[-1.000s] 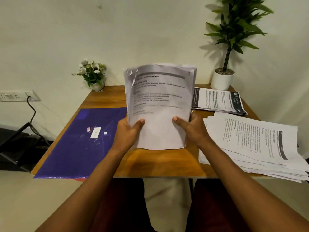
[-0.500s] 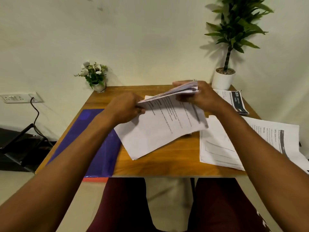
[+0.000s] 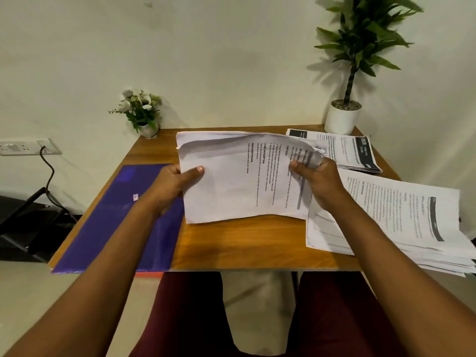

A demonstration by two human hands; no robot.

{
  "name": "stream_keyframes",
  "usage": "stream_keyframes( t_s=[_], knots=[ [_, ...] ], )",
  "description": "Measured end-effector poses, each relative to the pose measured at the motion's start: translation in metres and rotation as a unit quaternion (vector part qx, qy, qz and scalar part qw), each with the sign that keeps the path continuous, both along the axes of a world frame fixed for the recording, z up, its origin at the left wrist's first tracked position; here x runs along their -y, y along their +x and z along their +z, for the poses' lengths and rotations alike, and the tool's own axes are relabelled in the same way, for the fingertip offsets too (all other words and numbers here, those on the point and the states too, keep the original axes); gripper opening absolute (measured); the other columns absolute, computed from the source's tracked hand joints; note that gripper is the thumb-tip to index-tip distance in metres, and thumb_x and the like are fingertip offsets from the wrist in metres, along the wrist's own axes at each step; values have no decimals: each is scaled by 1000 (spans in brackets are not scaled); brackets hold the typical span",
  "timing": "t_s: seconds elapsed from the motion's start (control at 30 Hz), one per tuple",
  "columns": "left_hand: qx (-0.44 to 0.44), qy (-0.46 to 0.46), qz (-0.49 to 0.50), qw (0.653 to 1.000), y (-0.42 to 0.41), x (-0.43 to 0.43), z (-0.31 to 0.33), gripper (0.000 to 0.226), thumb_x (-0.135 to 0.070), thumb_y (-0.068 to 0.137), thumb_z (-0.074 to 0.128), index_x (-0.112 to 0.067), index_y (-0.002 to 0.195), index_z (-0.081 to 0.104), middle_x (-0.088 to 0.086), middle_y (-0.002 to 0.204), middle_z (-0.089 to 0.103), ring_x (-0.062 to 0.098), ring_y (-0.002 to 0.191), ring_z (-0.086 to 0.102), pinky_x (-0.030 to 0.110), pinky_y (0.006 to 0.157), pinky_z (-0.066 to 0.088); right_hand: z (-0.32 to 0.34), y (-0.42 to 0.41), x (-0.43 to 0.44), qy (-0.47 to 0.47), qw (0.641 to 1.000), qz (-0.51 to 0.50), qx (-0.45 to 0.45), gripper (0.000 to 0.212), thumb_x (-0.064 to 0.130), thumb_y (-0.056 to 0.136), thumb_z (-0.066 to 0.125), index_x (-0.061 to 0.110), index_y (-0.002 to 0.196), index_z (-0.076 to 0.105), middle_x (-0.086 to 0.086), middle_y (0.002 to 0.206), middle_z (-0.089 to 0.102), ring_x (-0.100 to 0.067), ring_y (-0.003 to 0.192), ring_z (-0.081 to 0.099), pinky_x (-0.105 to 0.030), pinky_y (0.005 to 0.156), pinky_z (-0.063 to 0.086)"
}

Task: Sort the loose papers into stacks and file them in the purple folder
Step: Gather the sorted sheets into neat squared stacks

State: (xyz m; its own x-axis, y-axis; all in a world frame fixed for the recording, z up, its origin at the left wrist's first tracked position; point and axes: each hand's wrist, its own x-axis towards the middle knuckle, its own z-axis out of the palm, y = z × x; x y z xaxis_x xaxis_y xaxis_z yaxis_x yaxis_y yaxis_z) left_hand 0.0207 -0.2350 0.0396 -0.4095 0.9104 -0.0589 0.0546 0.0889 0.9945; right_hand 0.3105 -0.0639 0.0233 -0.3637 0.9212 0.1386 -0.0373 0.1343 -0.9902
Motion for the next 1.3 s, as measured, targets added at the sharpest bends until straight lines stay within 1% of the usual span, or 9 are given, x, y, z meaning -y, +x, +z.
stream_keyframes(
  t_s=[0.23,0.4,0.6,0.7,0.8,1.0,1.1,1.17,1.3],
  knots=[
    [-76,127,93,985,22,5,-22,8,-22,92,72,-25,99,69,-20,88,77,5,88,74,17,68,56,-7,-1,21,-12,998,-6,-65,26,13,88,76,18,113,69,4,108,77,-17,104,73,-33,87,60],
    [-102,87,88,987,29,19,-56,20,-29,86,77,-30,103,67,-24,94,75,3,93,72,13,71,54,-43,3,34,-43,996,11,76,30,27,83,82,34,108,66,9,113,73,-16,107,70,-49,99,56],
    [-150,115,102,977,29,25,-46,11,-25,87,76,-22,85,66,-20,73,72,-2,68,67,13,63,50,-36,3,32,-7,998,-8,69,29,26,85,80,36,107,63,10,111,69,-9,100,67,-32,86,55],
    [-123,93,87,984,30,27,-54,19,-32,83,77,-30,98,66,-22,92,75,2,88,72,22,77,57,-46,2,36,-29,994,6,107,40,32,86,79,28,121,61,6,120,68,-20,110,66,-34,86,57],
    [-133,98,98,981,32,28,-54,17,-37,81,76,-29,93,67,-22,83,74,-2,80,71,18,70,53,-49,3,39,-28,994,-5,109,42,32,88,76,24,126,58,6,120,65,-20,108,63,-25,75,52],
    [-129,79,96,984,31,30,-63,15,-37,86,75,-26,94,70,-3,91,77,15,90,73,28,76,58,-59,4,46,-47,992,4,113,36,35,87,76,30,120,61,9,120,68,-14,109,64,-41,97,54],
    [-142,68,86,984,38,33,-63,23,-24,93,71,-3,100,70,-10,75,74,7,73,71,21,64,50,-65,6,48,-73,992,1,102,31,38,85,79,35,113,65,9,120,72,-14,111,67,-49,102,52],
    [-134,59,94,985,38,33,-66,30,-17,95,69,12,95,63,-5,61,65,19,66,65,24,56,46,-63,4,48,-74,992,-1,102,29,36,86,78,35,112,64,9,119,71,-14,109,66,-48,102,53],
    [-94,39,110,989,35,35,-65,29,-29,93,73,-12,116,70,-3,100,77,17,98,73,43,90,59,-53,4,49,-55,992,15,113,37,32,88,76,29,122,61,13,116,67,-12,109,64,-41,103,50]
  ],
)
